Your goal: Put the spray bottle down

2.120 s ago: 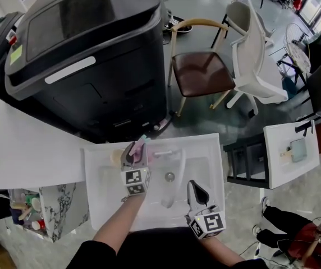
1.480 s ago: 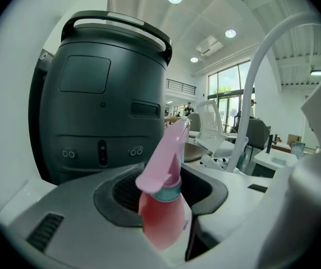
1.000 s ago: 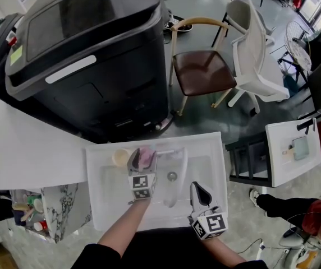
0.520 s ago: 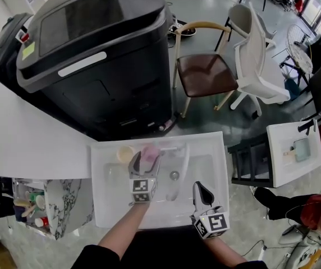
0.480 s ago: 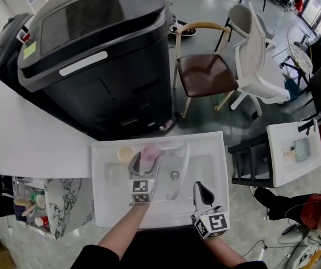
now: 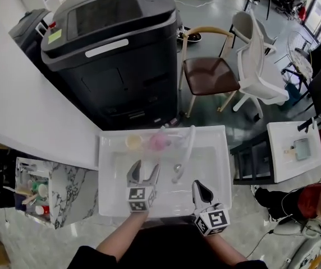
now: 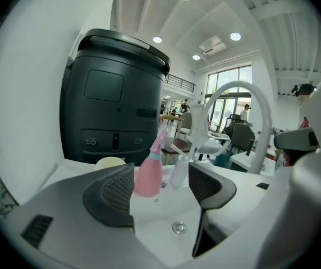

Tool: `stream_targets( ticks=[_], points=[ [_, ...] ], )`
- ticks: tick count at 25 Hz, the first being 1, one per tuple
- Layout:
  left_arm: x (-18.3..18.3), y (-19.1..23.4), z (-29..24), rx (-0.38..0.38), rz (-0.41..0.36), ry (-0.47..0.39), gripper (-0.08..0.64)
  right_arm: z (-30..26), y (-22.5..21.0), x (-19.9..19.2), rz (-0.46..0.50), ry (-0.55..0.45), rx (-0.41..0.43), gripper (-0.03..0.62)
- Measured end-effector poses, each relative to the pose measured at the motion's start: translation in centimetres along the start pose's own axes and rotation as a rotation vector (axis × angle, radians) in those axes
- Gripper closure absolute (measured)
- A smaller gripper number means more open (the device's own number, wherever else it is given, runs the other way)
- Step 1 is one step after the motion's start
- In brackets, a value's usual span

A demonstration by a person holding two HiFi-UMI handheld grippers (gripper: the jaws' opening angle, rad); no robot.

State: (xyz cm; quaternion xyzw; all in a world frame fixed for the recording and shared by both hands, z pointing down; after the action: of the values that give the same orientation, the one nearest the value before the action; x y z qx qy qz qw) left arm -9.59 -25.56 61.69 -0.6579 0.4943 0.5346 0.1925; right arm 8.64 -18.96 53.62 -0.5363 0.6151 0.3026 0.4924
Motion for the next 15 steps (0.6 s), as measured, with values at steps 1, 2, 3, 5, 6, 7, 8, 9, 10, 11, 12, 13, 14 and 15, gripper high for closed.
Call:
stream_targets(
  ticks=[1, 2, 3, 5, 6, 7, 8, 9, 10, 11, 12, 13, 14, 15],
  points=[
    [0.0, -0.5, 1.4, -0.003, 0.003, -0.008, 0.247, 0.7, 0.5, -0.2, 0.005, -0.001, 0.003, 0.594],
    [0.0, -1.0, 2.8, -0.007, 0.003, -0.015, 0.258, 1.5, 1.1, -0.3, 0.008, -0.004, 0.005, 0.594],
    [0.1, -1.7, 4.3, -0.011, -0.003, -0.024, 0.277, 2.3, 1.7, -0.4, 0.011, -0.007, 0.007, 0.594],
    [0.5, -3.1, 7.2, -0.021, -0.022, -0.051, 0.347, 3.9, 2.8, -0.7, 0.02, -0.013, 0.013, 0.594],
    [0.7, -3.8, 8.7, -0.022, -0.03, -0.07, 0.382, 4.6, 3.3, -0.8, 0.028, -0.016, 0.018, 0.594],
    [1.1, -4.5, 10.2, -0.019, -0.035, -0.092, 0.418, 5.3, 3.9, -0.9, 0.037, -0.018, 0.024, 0.594],
    [1.4, -5.1, 11.8, -0.014, -0.036, -0.114, 0.474, 6.0, 4.5, -1.1, 0.045, -0.019, 0.032, 0.594],
    [1.5, -5.8, 13.4, -0.007, -0.032, -0.131, 0.505, 6.8, 5.2, -1.3, 0.05, -0.016, 0.039, 0.594],
    [1.5, -6.4, 15.0, -0.003, -0.024, -0.143, 0.505, 7.8, 5.9, -1.5, 0.054, -0.013, 0.045, 0.594],
    [1.4, -7.1, 16.7, -0.001, -0.015, -0.151, 0.511, 8.8, 6.7, -1.7, 0.059, -0.012, 0.05, 0.594],
    [1.2, -7.6, 18.2, -0.001, -0.009, -0.156, 0.517, 9.8, 7.5, -1.9, 0.065, -0.012, 0.055, 0.594],
    [0.9, -8.1, 19.7, -0.001, -0.008, -0.158, 0.522, 10.6, 8.3, -2.1, 0.073, -0.014, 0.059, 0.594],
    [0.6, -8.6, 21.1, 0.0, -0.008, -0.158, 0.523, 11.4, 9.0, -2.3, 0.082, -0.015, 0.06, 0.594],
    [0.2, -9.0, 22.4, 0.0, -0.008, -0.158, 0.525, 12.1, 9.7, -2.5, 0.092, -0.015, 0.058, 0.594]
  ],
)
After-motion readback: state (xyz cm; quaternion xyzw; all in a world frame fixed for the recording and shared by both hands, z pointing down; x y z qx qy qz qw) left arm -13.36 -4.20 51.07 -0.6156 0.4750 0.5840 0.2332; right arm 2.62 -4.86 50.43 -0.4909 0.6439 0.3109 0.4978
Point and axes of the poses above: the fingertips, and each gripper's own axes: z backward along the fingers, y to its left, x out of its top, the point moved 1 cm from there along z, backward along the fingers, and after that the axes turned 13 degrees about -x, right-handed, at the moved point
